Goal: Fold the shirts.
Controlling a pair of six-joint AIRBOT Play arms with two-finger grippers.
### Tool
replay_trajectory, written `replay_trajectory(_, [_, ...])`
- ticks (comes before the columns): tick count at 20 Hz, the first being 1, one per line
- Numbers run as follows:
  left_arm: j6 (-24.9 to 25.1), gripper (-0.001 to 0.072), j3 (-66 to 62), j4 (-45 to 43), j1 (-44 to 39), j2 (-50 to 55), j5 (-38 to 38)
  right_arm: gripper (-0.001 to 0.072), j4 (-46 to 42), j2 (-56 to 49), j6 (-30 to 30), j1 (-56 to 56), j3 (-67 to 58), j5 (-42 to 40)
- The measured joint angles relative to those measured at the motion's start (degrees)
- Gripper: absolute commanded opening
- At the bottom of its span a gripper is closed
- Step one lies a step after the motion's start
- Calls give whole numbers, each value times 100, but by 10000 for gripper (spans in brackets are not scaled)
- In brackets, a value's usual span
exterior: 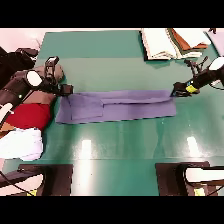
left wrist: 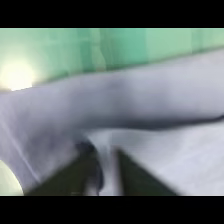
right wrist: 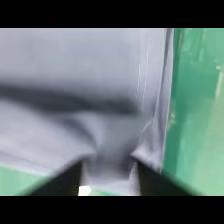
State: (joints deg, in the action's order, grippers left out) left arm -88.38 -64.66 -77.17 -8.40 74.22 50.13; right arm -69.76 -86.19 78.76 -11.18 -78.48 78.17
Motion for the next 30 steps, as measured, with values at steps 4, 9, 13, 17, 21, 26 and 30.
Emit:
replay_trajectory(4, [-94,387,-310,-11,-7,87,199,460,658,-240,-411,-476,-212,155])
replay_trajectory(9, [-116,24,-490,411,-9,98,492,512,949,-350,-807,-1379,260,365])
replay_trajectory(13, [-116,24,-501,894,-310,125,376,490,1563,-688,-1226,-1797,918,367])
replay_trajectory(17, [-262,24,-487,1069,-879,210,-90,272,2367,-1047,-1541,-1550,1231,164])
replay_trajectory(21, [-407,23,-503,1132,-1375,520,-428,13,2594,-1180,-1727,-1040,1062,-216])
replay_trajectory(26, [-461,23,-960,1215,-1834,1366,-686,13,2743,-660,-1692,-531,337,103])
replay_trajectory(30, [-463,23,-1491,1373,-2072,2177,-684,13,2800,46,-1283,42,-417,240])
